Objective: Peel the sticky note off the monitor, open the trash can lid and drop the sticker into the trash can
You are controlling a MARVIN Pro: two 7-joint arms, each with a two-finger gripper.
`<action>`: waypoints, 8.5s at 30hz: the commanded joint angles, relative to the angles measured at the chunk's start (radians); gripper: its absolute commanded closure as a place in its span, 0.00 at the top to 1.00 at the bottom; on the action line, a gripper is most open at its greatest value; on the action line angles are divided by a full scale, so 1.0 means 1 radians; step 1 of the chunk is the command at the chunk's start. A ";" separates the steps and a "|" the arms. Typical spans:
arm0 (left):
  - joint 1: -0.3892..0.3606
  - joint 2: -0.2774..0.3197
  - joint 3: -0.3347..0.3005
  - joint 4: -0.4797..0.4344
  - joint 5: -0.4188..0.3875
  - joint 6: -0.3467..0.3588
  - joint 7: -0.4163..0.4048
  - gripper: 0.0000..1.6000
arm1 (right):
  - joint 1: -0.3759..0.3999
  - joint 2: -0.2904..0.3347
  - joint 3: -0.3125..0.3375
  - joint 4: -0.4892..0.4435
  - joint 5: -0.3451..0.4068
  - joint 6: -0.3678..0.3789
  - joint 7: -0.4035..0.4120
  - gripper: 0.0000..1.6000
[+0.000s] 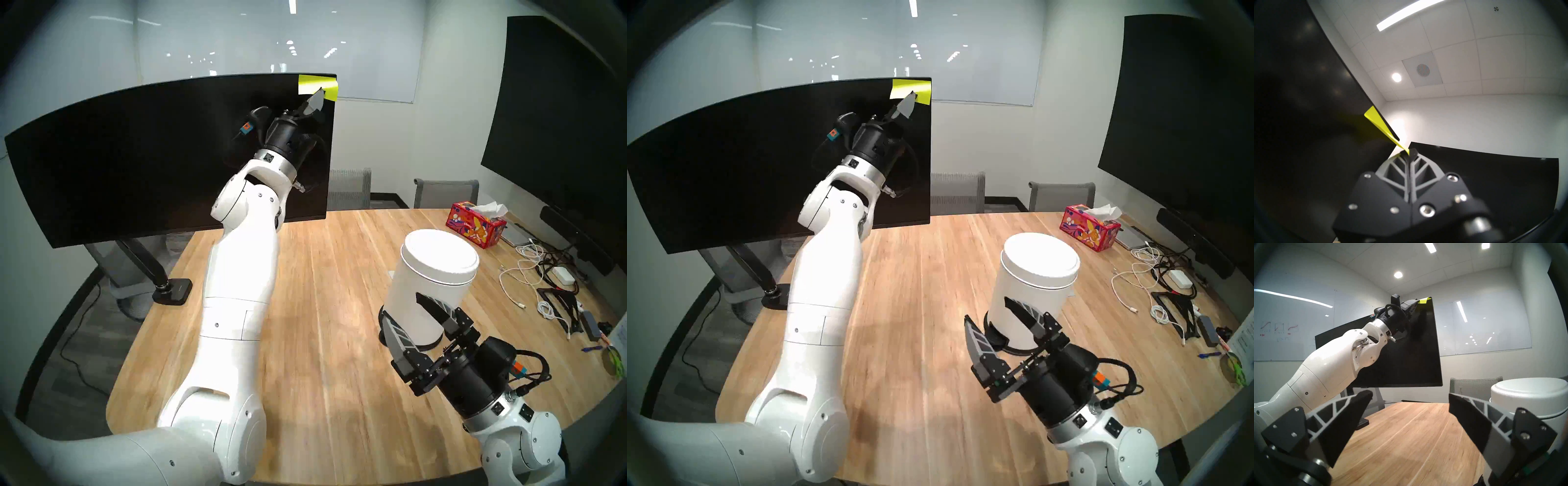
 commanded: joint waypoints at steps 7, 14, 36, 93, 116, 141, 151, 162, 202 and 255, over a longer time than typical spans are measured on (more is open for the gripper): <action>0.168 0.037 0.079 -0.203 -0.048 0.038 -0.017 0.00 | 0.019 -0.002 -0.006 -0.017 -0.002 0.002 -0.001 1.00; 0.248 0.079 0.092 -0.299 -0.045 0.065 -0.002 0.00 | 0.026 -0.001 -0.008 -0.014 -0.003 0.009 -0.001 1.00; 0.553 0.368 0.024 -0.593 0.063 0.145 -0.092 0.00 | 0.055 0.022 -0.035 0.018 -0.053 0.104 -0.004 1.00; 1.040 0.469 -0.045 -0.686 0.271 -0.150 -0.293 0.00 | -0.026 0.031 0.026 0.111 -0.152 0.227 -0.031 0.00; 0.869 0.462 0.042 -0.611 0.314 -0.071 -0.253 0.00 | 0.145 0.037 0.020 0.240 -0.158 0.301 -0.054 0.00; 0.810 0.467 0.015 -0.604 0.287 -0.018 -0.268 0.00 | 0.401 0.048 -0.069 0.471 -0.187 0.361 -0.175 0.00; 0.822 0.461 0.020 -0.629 0.288 -0.015 -0.280 0.00 | 0.432 0.033 -0.075 0.475 -0.221 0.357 -0.220 0.00; 0.837 0.459 0.021 -0.650 0.293 -0.017 -0.277 0.00 | 0.427 0.029 -0.080 0.489 -0.266 0.375 -0.256 0.00; 0.795 0.464 0.063 -0.684 0.325 0.027 -0.275 0.00 | 0.413 0.003 -0.090 0.585 -0.342 0.381 -0.317 0.00; 0.216 0.082 0.385 -0.131 0.703 0.156 -0.304 0.00 | 0.419 0.010 -0.037 0.573 -0.270 0.352 -0.292 0.00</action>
